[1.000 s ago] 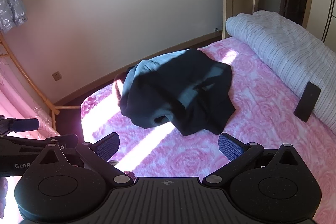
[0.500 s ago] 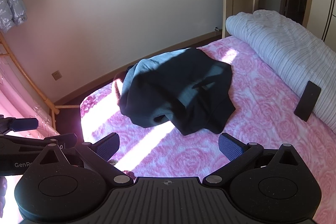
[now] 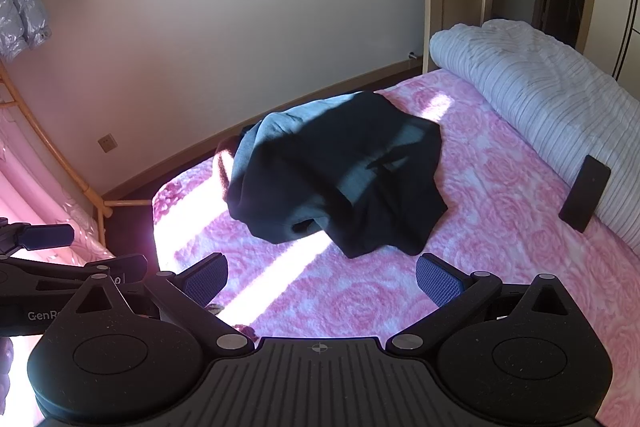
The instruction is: Fold clothes
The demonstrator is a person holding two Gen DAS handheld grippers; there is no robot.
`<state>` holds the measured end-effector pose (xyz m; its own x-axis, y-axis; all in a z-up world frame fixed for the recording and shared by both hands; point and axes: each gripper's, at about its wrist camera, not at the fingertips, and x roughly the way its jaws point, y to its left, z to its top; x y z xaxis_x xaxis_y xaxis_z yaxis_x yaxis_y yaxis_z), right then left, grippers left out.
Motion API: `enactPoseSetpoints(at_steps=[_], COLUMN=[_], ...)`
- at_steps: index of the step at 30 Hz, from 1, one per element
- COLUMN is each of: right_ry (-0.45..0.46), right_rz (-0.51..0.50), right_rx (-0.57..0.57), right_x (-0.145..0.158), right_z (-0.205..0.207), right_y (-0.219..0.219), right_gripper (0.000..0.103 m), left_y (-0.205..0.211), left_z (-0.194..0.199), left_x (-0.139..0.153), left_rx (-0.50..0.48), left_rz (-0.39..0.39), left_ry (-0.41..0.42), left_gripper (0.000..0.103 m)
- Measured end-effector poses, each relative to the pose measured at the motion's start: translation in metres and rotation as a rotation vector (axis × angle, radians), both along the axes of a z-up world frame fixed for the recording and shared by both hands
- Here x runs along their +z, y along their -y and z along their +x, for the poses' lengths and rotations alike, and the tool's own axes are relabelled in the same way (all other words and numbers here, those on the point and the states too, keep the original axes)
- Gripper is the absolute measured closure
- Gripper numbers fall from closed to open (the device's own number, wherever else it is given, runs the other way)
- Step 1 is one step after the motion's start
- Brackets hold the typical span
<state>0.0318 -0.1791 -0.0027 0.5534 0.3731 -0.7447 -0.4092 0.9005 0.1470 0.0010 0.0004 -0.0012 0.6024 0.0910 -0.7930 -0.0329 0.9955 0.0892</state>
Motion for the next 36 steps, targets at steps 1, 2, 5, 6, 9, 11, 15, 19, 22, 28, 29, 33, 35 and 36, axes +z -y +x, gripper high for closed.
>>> enactPoseSetpoints(at_steps=[1, 2, 5, 6, 9, 11, 15, 19, 22, 28, 29, 33, 35, 36], right_ry=[0.0, 0.0, -0.001, -0.001, -0.001, -0.002, -0.003, -0.004, -0.005, -0.006, -0.007, -0.011, -0.013, -0.014], right_rz=[-0.001, -0.001, -0.001, -0.001, -0.001, -0.001, 0.0, 0.001, 0.0, 0.003, 0.005, 0.011, 0.014, 0.016], right_rx=[0.001, 0.002, 0.004, 0.004, 0.004, 0.005, 0.004, 0.003, 0.002, 0.0, -0.001, -0.007, -0.009, -0.011], right_x=[0.0003, 0.0007, 0.0015, 0.0017, 0.0021, 0.0023, 0.0025, 0.0018, 0.0004, -0.0012, -0.0014, -0.0021, -0.0026, -0.0029], right_z=[-0.0001, 0.0, 0.0004, 0.0007, 0.0011, 0.0013, 0.0016, 0.0019, 0.0016, 0.0004, 0.0003, 0.0012, 0.0017, 0.002], right_y=[-0.0003, -0.0003, -0.0002, -0.0002, -0.0008, -0.0011, -0.0016, -0.0014, -0.0017, 0.001, 0.0016, 0.0044, 0.0058, 0.0066], right_gripper=[0.0, 0.0, 0.0, 0.0, 0.0, 0.0, 0.0, 0.0, 0.0, 0.0, 0.0, 0.0, 0.0, 0.0], left_y=[0.0, 0.0, -0.0001, -0.0005, -0.0011, -0.0015, -0.0015, -0.0007, -0.0001, 0.0006, 0.0011, 0.0042, 0.0052, 0.0057], left_z=[0.0001, 0.0001, -0.0001, -0.0001, -0.0003, -0.0002, 0.0001, -0.0003, -0.0009, -0.0017, -0.0018, -0.0017, -0.0018, -0.002], left_x=[0.0003, 0.0006, 0.0008, 0.0008, 0.001, 0.0008, 0.0004, -0.0005, -0.0008, -0.0025, -0.0027, -0.0033, -0.0036, -0.0038], left_rx=[0.0, 0.001, 0.001, 0.001, 0.001, 0.001, 0.002, 0.001, 0.001, 0.003, 0.003, 0.0, -0.001, 0.0], left_rz=[0.0, 0.0, 0.002, 0.002, 0.002, 0.002, 0.004, 0.006, 0.005, 0.003, 0.004, 0.01, 0.014, 0.016], left_ry=[0.0, -0.001, -0.001, 0.0, 0.0, -0.001, -0.002, -0.004, -0.005, -0.009, -0.01, -0.014, -0.017, -0.018], left_gripper=[0.019, 0.019, 0.019, 0.019, 0.019, 0.019, 0.019, 0.019, 0.019, 0.019, 0.019, 0.019, 0.019, 0.019])
